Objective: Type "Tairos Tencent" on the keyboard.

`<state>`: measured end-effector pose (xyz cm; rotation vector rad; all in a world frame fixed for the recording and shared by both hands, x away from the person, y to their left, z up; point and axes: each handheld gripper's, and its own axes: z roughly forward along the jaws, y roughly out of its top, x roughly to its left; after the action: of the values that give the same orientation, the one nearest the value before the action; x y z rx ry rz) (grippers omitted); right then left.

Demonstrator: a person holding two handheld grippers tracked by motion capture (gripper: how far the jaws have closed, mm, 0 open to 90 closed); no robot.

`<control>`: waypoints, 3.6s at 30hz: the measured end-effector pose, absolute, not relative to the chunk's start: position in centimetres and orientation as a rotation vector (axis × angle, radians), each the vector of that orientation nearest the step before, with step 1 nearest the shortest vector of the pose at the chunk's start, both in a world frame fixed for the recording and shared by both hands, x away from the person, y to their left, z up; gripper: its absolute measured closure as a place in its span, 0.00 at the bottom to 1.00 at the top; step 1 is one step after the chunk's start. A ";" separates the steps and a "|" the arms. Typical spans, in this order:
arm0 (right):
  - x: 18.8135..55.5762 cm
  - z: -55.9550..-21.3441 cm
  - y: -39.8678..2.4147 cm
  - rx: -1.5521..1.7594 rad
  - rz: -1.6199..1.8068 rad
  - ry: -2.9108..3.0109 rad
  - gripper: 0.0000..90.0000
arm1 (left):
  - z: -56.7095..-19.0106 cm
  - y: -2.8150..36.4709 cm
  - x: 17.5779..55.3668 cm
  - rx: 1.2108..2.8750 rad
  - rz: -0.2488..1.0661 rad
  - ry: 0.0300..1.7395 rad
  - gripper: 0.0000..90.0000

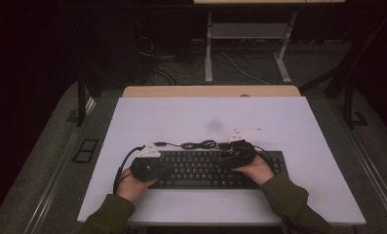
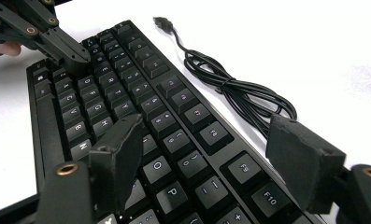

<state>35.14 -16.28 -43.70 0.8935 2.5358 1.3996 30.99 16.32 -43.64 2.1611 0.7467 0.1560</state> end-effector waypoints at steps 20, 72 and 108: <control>35.2 -43.6 -16.4 0.894 1.403 2.530 0.30 | -42.9 16.7 30.8 2.127 0.171 0.745 0.98; 35.2 -43.6 -16.5 0.906 1.401 2.527 0.30 | -43.4 12.8 29.0 2.211 0.022 0.562 0.99; 35.1 -43.5 -16.7 0.913 1.428 2.529 0.31 | -43.1 13.3 29.3 2.149 0.036 0.597 0.88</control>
<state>35.10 -16.68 -43.49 0.9130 2.5285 1.4277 29.28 13.28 -43.08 2.1493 0.5972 0.0361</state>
